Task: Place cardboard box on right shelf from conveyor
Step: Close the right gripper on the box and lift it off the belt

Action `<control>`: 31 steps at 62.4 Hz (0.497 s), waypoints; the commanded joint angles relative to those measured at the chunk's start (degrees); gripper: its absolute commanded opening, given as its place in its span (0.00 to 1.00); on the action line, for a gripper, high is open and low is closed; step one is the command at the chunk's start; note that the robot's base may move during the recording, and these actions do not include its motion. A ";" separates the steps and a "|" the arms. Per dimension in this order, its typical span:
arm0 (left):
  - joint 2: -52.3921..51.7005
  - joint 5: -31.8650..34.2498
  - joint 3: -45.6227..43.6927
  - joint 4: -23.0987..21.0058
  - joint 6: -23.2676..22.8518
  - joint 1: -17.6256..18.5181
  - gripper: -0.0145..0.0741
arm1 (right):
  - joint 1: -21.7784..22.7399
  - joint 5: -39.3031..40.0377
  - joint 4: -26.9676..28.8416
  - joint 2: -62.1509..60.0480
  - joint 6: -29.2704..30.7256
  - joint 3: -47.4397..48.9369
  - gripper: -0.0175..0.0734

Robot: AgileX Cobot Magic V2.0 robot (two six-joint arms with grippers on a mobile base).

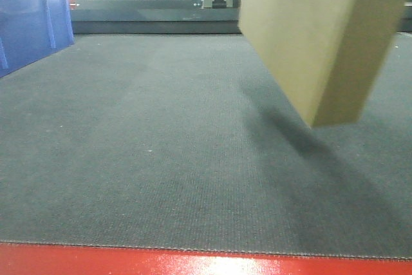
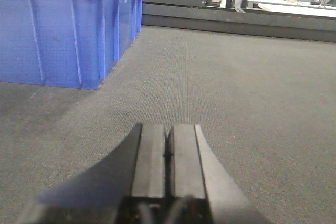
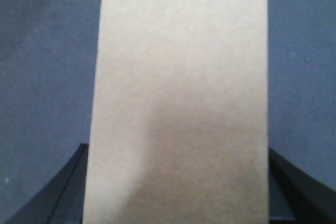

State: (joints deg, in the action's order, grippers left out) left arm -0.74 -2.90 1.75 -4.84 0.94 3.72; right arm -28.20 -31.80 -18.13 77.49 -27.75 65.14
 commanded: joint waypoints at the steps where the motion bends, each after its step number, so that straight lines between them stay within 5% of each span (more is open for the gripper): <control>1: -0.68 5.15 -0.21 -0.37 -0.29 -0.11 0.03 | 0.71 9.72 -1.55 -7.26 0.43 -5.17 0.37; 31: -0.68 5.15 -0.21 -0.37 -0.29 -0.11 0.03 | 0.71 21.42 -4.47 -32.05 0.65 -24.47 0.37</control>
State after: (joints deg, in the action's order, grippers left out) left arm -0.74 -2.90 1.75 -4.84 0.94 3.72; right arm -27.85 -16.60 -19.44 50.15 -27.75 40.14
